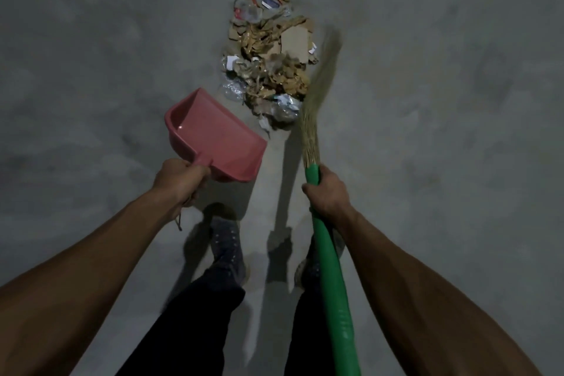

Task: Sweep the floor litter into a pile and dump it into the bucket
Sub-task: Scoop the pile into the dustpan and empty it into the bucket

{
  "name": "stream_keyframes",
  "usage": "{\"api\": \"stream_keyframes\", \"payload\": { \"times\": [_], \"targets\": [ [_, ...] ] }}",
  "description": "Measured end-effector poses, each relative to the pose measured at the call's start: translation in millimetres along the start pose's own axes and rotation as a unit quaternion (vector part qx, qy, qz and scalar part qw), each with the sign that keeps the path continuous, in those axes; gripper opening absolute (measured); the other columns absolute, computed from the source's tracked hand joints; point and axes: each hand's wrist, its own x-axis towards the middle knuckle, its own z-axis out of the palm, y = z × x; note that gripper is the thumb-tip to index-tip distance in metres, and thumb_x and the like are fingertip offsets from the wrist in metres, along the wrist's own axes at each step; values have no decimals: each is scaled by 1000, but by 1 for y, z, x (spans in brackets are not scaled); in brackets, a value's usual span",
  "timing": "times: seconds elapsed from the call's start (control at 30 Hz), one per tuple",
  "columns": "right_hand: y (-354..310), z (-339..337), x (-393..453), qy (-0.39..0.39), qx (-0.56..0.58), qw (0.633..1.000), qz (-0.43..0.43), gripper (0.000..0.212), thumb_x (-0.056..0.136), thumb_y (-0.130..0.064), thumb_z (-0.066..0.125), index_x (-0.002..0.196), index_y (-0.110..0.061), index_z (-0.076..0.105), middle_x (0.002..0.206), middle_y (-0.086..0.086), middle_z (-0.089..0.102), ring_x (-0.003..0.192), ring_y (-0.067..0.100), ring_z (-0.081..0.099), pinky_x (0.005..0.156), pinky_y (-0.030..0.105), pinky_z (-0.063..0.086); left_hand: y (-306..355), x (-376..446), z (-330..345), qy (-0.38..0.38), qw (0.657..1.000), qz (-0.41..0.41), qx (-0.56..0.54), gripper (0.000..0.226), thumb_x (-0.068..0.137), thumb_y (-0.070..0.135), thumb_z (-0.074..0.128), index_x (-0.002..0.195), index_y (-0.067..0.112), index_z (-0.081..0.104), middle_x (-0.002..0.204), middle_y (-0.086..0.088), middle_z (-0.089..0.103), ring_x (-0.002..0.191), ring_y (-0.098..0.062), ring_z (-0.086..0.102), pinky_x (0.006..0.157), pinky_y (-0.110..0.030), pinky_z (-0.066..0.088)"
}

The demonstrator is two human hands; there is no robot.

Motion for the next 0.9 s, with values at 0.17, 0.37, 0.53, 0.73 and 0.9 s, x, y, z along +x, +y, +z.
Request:
{"api": "stream_keyframes", "payload": {
  "times": [0.17, 0.37, 0.53, 0.73, 0.9],
  "targets": [
    [-6, -39, -12, 71, -75, 994, -30, 42, 89, -22, 58, 130, -17, 48, 107, 10, 63, 83, 27, 60, 70, 33, 49, -1, 0, -2, -2, 1000, -7, -19, 33, 86, 25, 62, 58, 9, 53, 56, -9, 57, 40, -17, 39, 44, -22, 31],
    [-7, -119, -16, 114, -202, 969, -82, 60, 93, -24, 58, 146, -16, 33, 118, 20, 61, 98, 36, 62, 77, 35, 49, 13, -23, 14, -12, 999, -17, -50, 23, 82, 17, 61, 62, 7, 57, 55, -9, 56, 41, -19, 40, 42, -19, 30],
    [-5, -143, 18, 105, -200, 964, -138, 65, 94, -27, 58, 150, -19, 27, 123, 18, 59, 100, 34, 60, 78, 33, 44, 5, -27, 47, 4, 994, -56, -94, 23, 82, 22, 63, 65, 6, 61, 63, -13, 62, 37, -18, 40, 40, -18, 31],
    [13, -143, 75, 80, -175, 963, -187, 65, 95, -27, 57, 151, -21, 25, 132, 15, 55, 104, 33, 61, 85, 40, 50, -19, -14, 113, 35, 978, -127, -162, 33, 85, 38, 64, 76, 7, 63, 67, -11, 67, 39, -17, 40, 37, -16, 31],
    [43, -140, 118, 57, -148, 965, -211, 65, 95, -27, 57, 149, -30, 22, 129, 11, 53, 88, 32, 65, 73, 53, 59, -41, -4, 164, 48, 964, -176, -192, 16, 82, 16, 61, 75, 2, 64, 37, 3, 50, 32, -13, 36, 34, -15, 27]
  ]
}}
